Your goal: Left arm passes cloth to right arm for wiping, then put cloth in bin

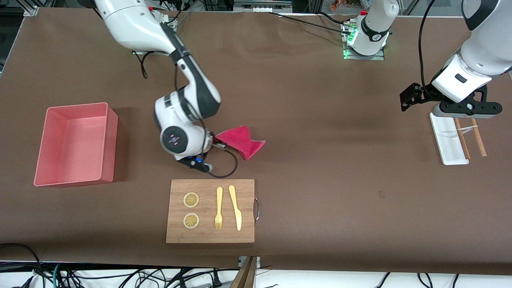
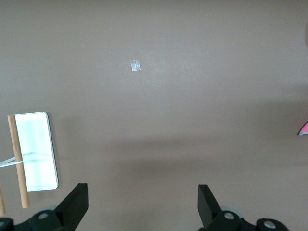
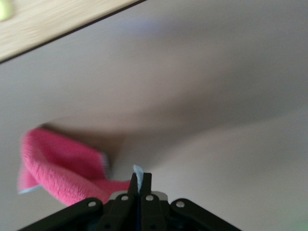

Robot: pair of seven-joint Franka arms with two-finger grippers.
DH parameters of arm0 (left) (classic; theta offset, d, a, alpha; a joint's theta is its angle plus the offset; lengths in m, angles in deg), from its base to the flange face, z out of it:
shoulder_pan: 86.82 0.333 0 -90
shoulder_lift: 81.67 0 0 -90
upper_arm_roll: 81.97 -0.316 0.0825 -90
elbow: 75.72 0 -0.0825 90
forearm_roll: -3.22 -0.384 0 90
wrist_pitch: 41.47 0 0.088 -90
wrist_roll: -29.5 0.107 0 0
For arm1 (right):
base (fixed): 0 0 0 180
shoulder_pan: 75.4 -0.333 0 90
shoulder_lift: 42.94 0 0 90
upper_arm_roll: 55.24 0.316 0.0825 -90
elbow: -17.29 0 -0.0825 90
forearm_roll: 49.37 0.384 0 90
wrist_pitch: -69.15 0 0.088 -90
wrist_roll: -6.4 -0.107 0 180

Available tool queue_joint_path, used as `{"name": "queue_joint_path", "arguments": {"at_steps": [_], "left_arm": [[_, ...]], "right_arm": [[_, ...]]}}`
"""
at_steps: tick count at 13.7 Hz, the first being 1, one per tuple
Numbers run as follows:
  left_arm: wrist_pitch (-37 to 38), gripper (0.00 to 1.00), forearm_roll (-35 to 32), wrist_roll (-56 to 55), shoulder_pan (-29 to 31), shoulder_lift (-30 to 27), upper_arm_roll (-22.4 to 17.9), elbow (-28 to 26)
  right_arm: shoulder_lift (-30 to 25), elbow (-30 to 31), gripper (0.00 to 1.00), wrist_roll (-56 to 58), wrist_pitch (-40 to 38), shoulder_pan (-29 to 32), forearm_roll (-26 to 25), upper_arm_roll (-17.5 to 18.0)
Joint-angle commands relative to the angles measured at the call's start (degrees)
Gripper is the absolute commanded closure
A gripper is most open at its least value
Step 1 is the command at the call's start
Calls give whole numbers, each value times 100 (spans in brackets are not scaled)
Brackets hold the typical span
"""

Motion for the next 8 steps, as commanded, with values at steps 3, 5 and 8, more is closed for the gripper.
{"name": "queue_joint_path", "arguments": {"at_steps": [3,5,8], "left_arm": [[40,0,45,-37,-11,-12,16,49],[58,0,45,-37,-11,-4,16,58],[75,0,54,-37,-20,-4,16,58]], "right_arm": [[-124,48,100,1350,-908,855,-884,-33],[-273,40,100,2176,-1163,1015,-938,-330],[-668,-4,100,2653,-1672,1015,-947,-753]]}}
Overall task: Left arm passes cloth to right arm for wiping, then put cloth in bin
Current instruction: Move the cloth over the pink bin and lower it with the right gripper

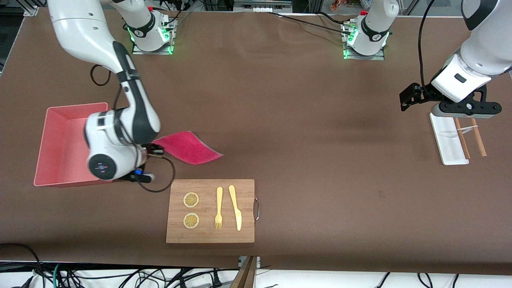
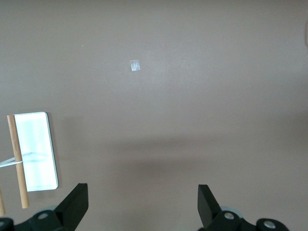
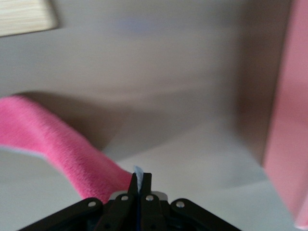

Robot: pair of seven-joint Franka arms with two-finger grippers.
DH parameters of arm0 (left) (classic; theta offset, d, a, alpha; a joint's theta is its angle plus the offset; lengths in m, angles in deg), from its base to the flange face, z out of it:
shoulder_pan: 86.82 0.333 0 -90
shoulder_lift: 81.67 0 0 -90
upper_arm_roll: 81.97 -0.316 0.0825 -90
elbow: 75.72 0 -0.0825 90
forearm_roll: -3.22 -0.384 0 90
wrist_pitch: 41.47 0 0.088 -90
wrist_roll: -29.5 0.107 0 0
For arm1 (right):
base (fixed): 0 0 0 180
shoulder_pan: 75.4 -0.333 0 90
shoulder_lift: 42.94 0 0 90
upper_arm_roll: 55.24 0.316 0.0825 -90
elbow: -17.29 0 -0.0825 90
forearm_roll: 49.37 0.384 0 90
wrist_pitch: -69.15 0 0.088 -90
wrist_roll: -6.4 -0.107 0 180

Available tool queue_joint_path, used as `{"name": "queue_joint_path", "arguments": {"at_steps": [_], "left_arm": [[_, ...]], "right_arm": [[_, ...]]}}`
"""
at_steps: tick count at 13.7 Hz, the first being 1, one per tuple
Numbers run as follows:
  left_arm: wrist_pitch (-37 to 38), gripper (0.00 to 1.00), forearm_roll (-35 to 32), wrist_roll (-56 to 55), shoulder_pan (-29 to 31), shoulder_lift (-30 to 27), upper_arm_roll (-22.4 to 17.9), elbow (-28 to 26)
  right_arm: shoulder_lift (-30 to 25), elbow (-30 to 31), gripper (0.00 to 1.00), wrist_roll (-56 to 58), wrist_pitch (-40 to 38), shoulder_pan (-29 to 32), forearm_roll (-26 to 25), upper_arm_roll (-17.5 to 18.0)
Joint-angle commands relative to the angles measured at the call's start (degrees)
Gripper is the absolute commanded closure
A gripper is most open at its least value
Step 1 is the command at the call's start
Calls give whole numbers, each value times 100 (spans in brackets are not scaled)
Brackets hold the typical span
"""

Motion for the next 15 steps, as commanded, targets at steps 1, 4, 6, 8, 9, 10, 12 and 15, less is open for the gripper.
{"name": "queue_joint_path", "arguments": {"at_steps": [1,4,6,8,9,10,12,15], "left_arm": [[80,0,54,-45,-19,-12,16,56],[89,0,54,-37,-19,-12,16,57],[80,0,46,-37,-19,-4,16,65],[89,0,54,-37,-19,-4,16,65],[89,0,46,-37,-19,-4,16,65],[89,0,54,-37,-19,-4,16,57],[97,0,45,-37,-19,-4,16,74],[97,0,54,-37,-19,-4,16,83]], "right_arm": [[-643,30,100,421,-589,-95,-91,-298],[-1459,13,100,842,-941,-60,-223,-562],[-1786,-284,100,1089,-1371,-34,-232,-755],[-1840,-636,100,1676,-1898,-33,-232,-1185],[-1858,-803,100,2053,-2066,-33,-240,-1448],[-1858,-831,100,2544,-2137,-33,-345,-1712],[-1805,-805,100,3398,-2094,54,-704,-2073],[-1656,-604,100,3972,-1797,519,-944,-2092]]}}
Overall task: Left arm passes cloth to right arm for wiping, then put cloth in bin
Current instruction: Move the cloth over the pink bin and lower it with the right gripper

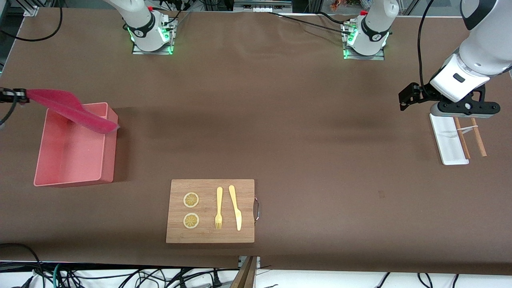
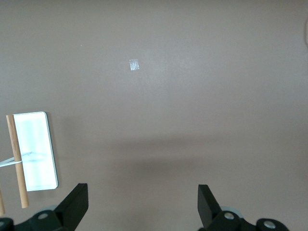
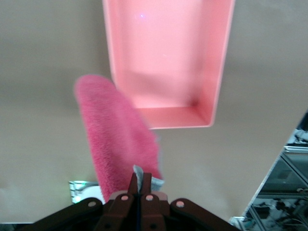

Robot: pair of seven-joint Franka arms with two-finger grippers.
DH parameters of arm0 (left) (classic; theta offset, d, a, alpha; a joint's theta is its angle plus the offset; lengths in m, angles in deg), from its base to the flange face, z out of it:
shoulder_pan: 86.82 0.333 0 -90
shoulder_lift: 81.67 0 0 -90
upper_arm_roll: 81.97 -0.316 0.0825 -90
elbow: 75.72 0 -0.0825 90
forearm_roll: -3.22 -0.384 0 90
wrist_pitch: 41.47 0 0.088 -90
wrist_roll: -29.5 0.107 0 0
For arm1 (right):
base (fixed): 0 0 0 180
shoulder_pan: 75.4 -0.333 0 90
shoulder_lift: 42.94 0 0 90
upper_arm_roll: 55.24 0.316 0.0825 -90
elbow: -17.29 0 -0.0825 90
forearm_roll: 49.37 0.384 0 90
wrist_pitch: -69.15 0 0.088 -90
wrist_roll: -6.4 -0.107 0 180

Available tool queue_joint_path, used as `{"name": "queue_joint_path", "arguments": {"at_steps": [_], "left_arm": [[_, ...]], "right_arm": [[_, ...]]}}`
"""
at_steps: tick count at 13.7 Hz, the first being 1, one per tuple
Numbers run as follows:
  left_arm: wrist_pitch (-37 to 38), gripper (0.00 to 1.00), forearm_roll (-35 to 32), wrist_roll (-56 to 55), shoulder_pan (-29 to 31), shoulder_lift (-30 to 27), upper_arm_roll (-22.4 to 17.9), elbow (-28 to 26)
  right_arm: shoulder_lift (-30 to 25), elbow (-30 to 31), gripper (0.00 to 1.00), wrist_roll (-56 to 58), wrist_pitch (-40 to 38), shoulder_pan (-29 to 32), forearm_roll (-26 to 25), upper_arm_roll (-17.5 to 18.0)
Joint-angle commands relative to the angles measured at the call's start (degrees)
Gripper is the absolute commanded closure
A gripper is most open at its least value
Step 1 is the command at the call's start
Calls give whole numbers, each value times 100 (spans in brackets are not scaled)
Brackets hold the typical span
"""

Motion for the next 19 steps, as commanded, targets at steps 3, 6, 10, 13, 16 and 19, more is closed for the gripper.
{"name": "queue_joint_path", "arguments": {"at_steps": [3,6,10,13,16,19], "left_arm": [[107,0,54,-37,-19,-4,-6,79],[107,0,46,-37,-19,-4,-6,79],[107,0,54,-37,-19,-4,-6,79],[107,0,54,-37,-19,-4,-6,79],[107,0,54,-37,-19,-4,-6,79],[107,0,45,-37,-19,-4,-6,79]], "right_arm": [[336,694,100,322,712,303,-91,17],[634,1230,100,226,1283,294,101,25],[968,2030,100,217,2503,294,472,43],[1197,2138,0,251,3086,303,612,43],[1058,1673,0,296,2799,329,788,-1],[479,1355,0,208,2349,294,903,78]]}}
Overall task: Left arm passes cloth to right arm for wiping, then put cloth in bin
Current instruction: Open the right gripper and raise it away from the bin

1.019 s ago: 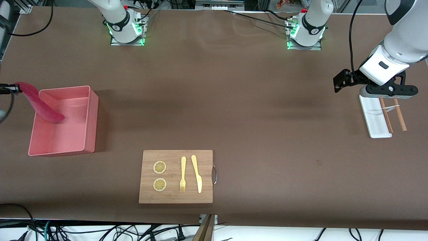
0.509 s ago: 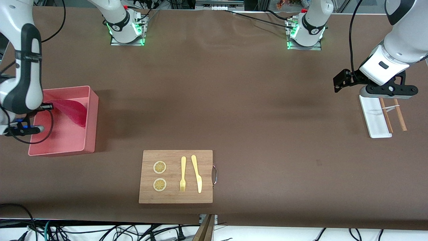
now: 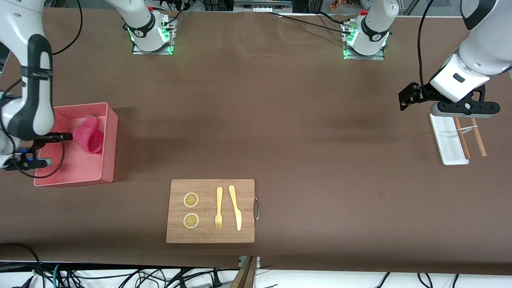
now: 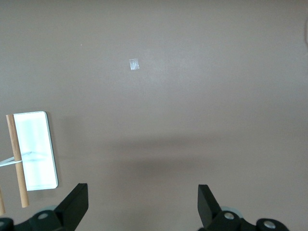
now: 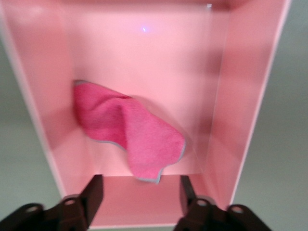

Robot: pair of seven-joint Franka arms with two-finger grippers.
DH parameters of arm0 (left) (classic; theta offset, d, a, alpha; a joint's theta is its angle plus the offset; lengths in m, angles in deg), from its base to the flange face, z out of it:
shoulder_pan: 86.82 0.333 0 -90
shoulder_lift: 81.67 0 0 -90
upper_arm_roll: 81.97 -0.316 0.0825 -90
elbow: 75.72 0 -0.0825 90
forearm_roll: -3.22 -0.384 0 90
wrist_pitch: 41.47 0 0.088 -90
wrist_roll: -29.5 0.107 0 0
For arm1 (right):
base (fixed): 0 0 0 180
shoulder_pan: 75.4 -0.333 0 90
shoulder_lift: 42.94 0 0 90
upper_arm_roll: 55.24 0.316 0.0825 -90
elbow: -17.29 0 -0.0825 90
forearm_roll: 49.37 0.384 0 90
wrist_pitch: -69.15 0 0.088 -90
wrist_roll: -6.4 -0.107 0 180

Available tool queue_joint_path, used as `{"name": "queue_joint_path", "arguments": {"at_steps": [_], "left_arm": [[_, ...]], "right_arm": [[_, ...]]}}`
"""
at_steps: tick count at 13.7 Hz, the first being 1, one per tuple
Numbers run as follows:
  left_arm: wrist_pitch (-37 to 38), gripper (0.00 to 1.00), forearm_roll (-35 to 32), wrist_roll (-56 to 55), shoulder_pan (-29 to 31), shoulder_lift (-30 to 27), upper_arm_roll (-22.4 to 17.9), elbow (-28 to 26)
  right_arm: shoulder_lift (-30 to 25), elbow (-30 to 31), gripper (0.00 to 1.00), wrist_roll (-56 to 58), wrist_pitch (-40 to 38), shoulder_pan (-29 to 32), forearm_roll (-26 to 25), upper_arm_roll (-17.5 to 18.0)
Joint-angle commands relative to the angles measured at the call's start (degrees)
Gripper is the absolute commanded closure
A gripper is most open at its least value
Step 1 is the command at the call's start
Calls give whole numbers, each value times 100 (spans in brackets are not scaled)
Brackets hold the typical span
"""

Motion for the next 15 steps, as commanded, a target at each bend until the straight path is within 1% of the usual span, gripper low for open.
{"name": "queue_joint_path", "arguments": {"at_steps": [1,2,4,5,6,7,10,12,14,15], "left_arm": [[96,0,45,-36,-18,-4,-7,77],[96,0,54,-36,-18,-4,-7,77],[96,0,54,-36,-18,-4,-7,77],[96,0,54,-36,-18,-4,-7,77],[96,0,54,-36,-18,-4,-7,77],[96,0,54,-36,-18,-4,-7,77],[96,0,54,-36,-18,-4,-7,77],[96,0,54,-36,-18,-4,-7,77],[96,0,54,-28,-18,-4,-7,77],[96,0,54,-28,-18,-4,-7,77]], "right_arm": [[-842,-65,0,-242,-378,-4,25,237],[-1149,-65,0,-592,-535,39,-54,508],[-1668,-56,0,-1383,-799,83,-492,1053],[-1914,-30,0,-1613,-931,275,-572,1491],[-2082,5,0,-1728,-1019,599,-573,1956],[-2206,93,0,-1790,-1029,776,-582,2239],[-2592,173,0,-1764,-1003,883,-582,2461],[-2865,173,0,-1756,-915,1006,-573,2506],[-2945,260,0,-1764,-932,1085,-573,2532],[-3050,295,0,-1791,-1019,1138,-582,2628]]}}
